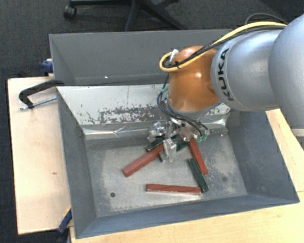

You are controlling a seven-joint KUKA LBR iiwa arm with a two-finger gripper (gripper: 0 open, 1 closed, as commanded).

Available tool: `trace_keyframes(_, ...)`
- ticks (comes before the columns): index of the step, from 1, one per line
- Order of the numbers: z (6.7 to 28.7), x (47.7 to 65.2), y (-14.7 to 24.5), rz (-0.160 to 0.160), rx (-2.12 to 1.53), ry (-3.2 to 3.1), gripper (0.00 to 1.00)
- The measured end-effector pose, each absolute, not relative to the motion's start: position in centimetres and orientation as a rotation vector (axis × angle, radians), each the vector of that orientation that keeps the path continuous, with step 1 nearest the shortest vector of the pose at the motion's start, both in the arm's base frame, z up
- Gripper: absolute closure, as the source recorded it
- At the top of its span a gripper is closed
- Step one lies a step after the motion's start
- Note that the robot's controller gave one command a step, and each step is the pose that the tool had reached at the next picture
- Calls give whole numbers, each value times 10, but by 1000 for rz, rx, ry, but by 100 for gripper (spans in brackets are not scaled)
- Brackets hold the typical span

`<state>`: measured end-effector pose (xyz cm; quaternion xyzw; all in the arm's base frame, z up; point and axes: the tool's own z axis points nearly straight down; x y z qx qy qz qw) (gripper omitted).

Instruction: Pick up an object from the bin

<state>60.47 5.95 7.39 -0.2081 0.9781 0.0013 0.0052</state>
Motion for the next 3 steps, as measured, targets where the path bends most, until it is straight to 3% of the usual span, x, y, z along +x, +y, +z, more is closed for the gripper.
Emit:
trace_keyframes(2, 114, 606, 61, 0, -651, 3065, 100)
trace_keyframes(3, 94, 607, 62, 3, -652, 3072, 100)
